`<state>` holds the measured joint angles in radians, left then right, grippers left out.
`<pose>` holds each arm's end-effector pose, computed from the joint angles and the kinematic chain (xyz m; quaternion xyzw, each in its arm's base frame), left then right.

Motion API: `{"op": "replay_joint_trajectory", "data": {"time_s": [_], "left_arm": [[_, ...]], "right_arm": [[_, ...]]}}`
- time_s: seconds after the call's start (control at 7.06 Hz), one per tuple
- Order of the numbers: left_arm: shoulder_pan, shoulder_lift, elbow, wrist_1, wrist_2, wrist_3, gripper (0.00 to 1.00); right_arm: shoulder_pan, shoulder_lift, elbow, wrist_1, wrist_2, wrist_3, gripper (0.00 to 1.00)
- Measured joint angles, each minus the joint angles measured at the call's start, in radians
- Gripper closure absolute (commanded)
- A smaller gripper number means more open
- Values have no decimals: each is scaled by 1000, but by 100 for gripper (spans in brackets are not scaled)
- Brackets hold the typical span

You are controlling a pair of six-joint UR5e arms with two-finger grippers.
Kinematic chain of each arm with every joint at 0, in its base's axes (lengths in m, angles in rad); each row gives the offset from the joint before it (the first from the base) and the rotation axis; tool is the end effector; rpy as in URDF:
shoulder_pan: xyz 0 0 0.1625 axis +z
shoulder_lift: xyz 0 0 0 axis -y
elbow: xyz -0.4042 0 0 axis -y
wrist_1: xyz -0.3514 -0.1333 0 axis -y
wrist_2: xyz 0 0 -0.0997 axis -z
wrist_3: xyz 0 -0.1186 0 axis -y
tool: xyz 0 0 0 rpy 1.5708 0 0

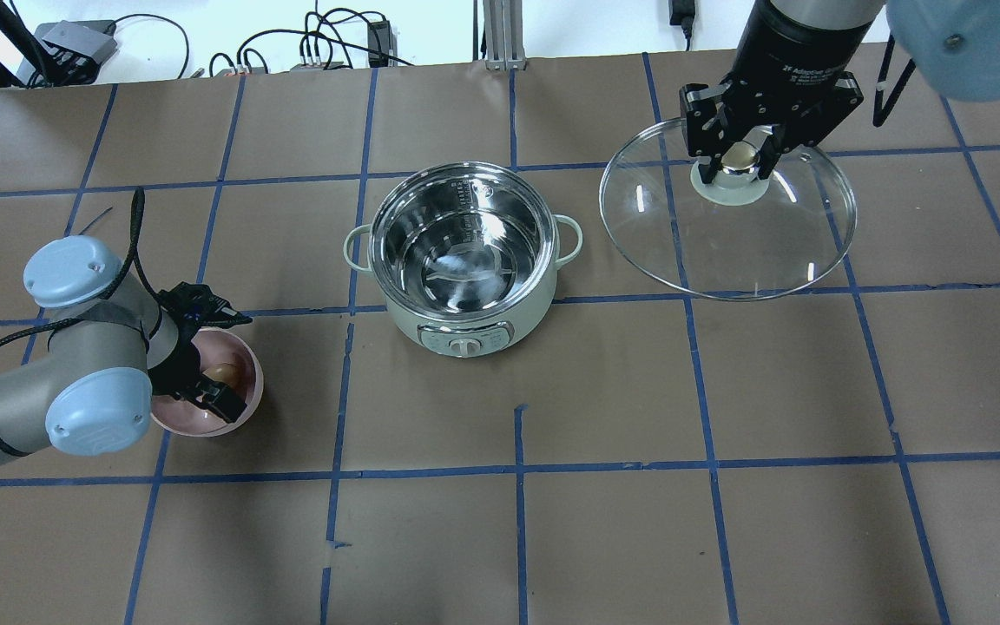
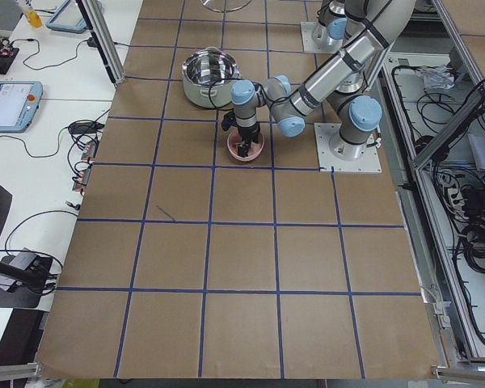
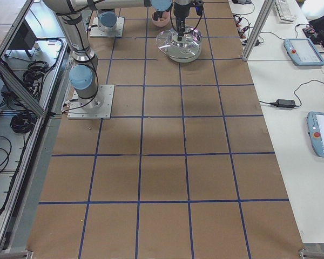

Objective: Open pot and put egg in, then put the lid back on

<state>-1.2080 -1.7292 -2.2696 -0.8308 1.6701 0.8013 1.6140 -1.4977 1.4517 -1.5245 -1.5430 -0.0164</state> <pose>0.0209 -0.3974 0.1671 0.2197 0.9726 0.0761 0.0092 0.1572 -0.4739 0.4632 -0.0298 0.9995 0.0003 0.0139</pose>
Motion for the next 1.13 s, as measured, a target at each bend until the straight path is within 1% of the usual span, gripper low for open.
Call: {"op": "replay_joint_trajectory", "data": {"time_s": [0.28, 0.71, 0.85, 0.99, 1.13], "left_arm": [[-1, -19, 2, -1, 7, 7, 0], [-2, -23, 6, 0, 42, 13, 0], [-2, -23, 7, 1, 42, 10, 8], [-3, -23, 10, 5, 39, 7, 12], [-3, -24, 12, 7, 34, 5, 12]], "right_arm": [[0, 0, -1, 1, 2, 0, 94], [0, -1, -2, 2, 3, 0, 94], [0, -1, -2, 2, 3, 0, 94], [0, -1, -2, 1, 3, 0, 94], [0, -1, -2, 0, 3, 0, 94]]}}
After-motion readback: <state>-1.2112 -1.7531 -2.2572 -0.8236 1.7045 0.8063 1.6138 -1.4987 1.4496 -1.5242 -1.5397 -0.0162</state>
